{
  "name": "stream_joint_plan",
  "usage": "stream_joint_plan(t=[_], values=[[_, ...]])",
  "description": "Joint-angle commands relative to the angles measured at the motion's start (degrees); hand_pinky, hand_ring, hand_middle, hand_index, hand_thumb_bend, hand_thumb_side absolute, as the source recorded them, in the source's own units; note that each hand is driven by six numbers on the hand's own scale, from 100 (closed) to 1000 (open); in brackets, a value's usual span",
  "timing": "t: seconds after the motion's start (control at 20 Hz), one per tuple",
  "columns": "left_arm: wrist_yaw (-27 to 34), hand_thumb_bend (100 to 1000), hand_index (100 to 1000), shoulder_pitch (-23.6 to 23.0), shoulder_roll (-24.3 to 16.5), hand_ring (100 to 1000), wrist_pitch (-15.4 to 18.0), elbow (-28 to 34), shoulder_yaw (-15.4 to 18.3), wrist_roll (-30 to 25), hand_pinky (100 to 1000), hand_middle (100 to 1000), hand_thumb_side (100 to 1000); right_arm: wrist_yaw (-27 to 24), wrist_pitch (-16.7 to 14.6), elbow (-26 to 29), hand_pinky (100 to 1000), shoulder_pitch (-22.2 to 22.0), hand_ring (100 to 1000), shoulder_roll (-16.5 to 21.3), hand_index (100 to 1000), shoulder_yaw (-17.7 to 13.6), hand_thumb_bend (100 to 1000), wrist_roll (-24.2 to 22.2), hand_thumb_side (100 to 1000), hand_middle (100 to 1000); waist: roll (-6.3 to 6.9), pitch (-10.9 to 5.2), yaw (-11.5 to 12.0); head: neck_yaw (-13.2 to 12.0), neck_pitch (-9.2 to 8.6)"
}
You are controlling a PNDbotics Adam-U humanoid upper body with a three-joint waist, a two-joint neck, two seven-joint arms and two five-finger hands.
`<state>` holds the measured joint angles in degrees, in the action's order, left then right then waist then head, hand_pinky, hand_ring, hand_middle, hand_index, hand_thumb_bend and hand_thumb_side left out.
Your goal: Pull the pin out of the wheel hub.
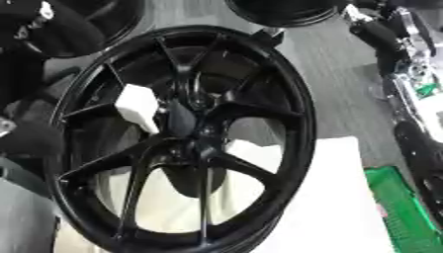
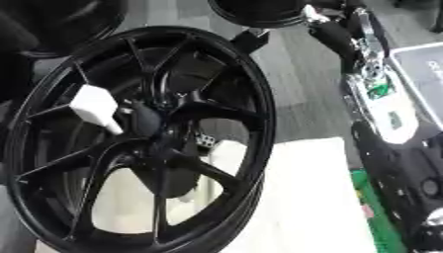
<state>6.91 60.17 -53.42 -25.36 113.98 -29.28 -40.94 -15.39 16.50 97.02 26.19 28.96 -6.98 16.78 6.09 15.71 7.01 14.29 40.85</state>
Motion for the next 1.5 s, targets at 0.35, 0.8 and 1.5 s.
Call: stream_joint_plan(t=[0.35,0.8,1.5], values=[[-8.1,762,927,4.5,3.0,922,-2.9,-4.2,-3.4,-2.4,911,883,435,0.5,0.2,1.6,801,0.5,751,1.2,802,0.2,345,-0.6,286,770,-0.68,-0.7,-0.3,-0.5,0.32],[-15.1,791,941,6.0,5.1,929,-4.5,-5.3,-5.1,-2.0,923,892,424,0.9,0.4,0.8,801,0.7,751,1.0,802,0.9,347,-1.5,288,770,-0.74,-0.75,-0.4,-0.7,-0.48],[-16.6,809,902,7.5,9.2,921,0.8,-13.5,-5.7,-5.9,910,867,320,0.8,0.4,0.8,801,1.2,751,0.7,802,1.2,347,-1.7,285,770,-0.62,-1.02,-0.9,-1.3,-1.28]])
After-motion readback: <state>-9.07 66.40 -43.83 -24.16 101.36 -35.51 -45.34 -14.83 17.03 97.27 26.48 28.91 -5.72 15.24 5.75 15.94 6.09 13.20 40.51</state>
